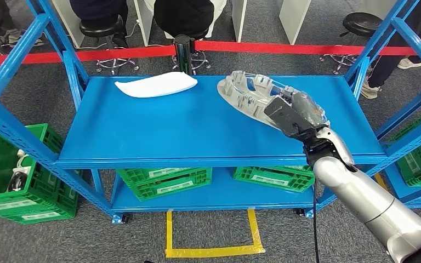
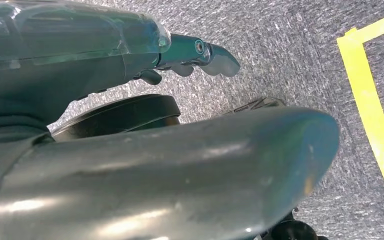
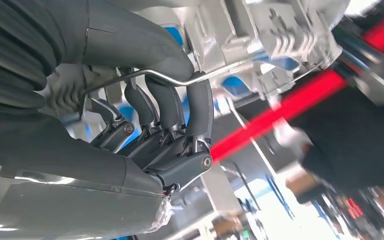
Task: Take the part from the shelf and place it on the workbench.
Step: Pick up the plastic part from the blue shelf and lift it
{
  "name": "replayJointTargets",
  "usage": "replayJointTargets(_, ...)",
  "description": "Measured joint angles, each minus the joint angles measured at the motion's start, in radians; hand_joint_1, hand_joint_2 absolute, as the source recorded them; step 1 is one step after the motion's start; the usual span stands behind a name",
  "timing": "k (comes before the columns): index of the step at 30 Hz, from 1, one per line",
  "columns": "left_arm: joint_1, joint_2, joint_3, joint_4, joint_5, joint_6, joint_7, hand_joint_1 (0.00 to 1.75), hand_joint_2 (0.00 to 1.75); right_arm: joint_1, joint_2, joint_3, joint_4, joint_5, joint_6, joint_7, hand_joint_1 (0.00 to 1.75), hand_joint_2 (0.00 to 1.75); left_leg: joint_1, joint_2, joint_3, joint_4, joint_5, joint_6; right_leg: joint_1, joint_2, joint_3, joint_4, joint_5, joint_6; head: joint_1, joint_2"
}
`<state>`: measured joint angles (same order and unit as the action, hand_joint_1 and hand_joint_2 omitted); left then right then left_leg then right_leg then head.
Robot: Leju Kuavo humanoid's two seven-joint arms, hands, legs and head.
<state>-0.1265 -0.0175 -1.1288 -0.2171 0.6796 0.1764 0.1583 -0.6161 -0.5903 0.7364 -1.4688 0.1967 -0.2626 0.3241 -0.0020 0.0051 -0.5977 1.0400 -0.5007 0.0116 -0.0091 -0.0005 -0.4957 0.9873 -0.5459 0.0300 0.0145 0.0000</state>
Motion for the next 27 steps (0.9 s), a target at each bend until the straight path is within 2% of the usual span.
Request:
replayJointTargets(12, 0.002, -0.001, 0.0, 0.0, -0.008, 0.004, 0.003, 0.0, 0.0, 0.177, 0.035, -0.203, -0.206, -0.069, -0.227, -0.179, 1.75, 1.75, 0.0, -0.006, -0.001, 0.0, 0.0, 0.0, 0.0, -0.003, 0.0, 0.0, -0.001, 0.0, 0.003, 0.0)
replayJointTargets(18, 0.002, -0.001, 0.0, 0.0, -0.011, 0.007, 0.004, 0.0, 0.0, 0.241, 0.049, -0.277, -0.271, -0.085, -0.252, -0.197, 1.75, 1.75, 0.0, -0.006, -0.001, 0.0, 0.0, 0.0, 0.0, -0.003, 0.0, 0.0, -0.001, 0.0, 0.003, 0.0)
replayJointTargets(27, 0.002, -0.001, 0.0, 0.0, -0.015, 0.007, 0.009, 0.0, 0.0, 0.31, 0.066, -0.361, -0.365, -0.167, -0.295, -0.298, 1.75, 1.75, 0.0, -0.005, -0.001, 0.0, 0.0, 0.0, 0.0, -0.003, 0.0, 0.0, -0.001, 0.0, 0.002, 0.0)
